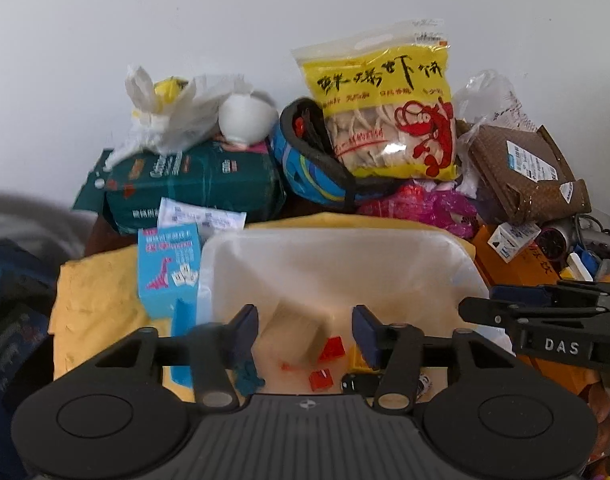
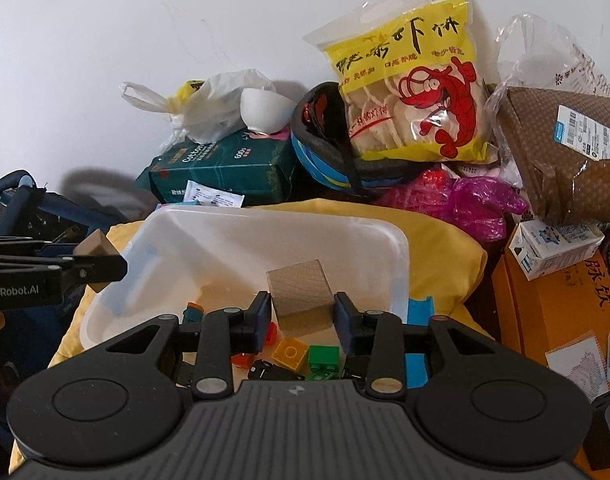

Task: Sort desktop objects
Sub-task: 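Carry the wooden cube over the white bin and open both tools, then grasp the blue duplo brick with the left tool while the right grasps the olive toy figure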

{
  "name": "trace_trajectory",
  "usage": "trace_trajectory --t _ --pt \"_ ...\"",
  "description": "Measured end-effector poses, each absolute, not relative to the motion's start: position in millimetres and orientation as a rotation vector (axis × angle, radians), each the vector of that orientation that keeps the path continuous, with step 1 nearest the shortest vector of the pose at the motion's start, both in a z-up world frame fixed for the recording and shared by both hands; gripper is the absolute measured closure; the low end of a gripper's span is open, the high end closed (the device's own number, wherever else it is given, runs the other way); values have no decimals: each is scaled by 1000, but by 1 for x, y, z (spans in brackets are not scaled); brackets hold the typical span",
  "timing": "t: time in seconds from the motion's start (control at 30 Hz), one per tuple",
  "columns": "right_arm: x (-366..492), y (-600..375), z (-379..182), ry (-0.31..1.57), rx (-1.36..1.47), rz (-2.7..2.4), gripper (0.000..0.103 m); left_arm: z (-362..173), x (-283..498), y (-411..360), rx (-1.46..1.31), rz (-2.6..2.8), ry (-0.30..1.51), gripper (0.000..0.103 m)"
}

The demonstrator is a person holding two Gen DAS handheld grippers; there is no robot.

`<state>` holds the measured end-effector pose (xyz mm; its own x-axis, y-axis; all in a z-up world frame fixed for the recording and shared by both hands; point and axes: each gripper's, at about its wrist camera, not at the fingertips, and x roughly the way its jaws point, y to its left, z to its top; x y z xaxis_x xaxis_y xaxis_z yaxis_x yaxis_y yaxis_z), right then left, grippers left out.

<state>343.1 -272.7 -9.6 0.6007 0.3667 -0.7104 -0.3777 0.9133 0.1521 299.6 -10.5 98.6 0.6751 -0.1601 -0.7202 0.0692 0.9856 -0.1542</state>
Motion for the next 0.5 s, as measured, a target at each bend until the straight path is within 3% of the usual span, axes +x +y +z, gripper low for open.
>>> trace_trajectory --t 0.07,0.3,0.5 --pt "342 -273 -11 822 -15 432 51 96 295 -8 -103 -125 813 47" --pt "306 -282 -13 755 -31 466 51 80 239 14 -54 -102 730 47" --pt "218 -287 -48 692 -62 522 52 14 171 36 -70 -60 799 46"
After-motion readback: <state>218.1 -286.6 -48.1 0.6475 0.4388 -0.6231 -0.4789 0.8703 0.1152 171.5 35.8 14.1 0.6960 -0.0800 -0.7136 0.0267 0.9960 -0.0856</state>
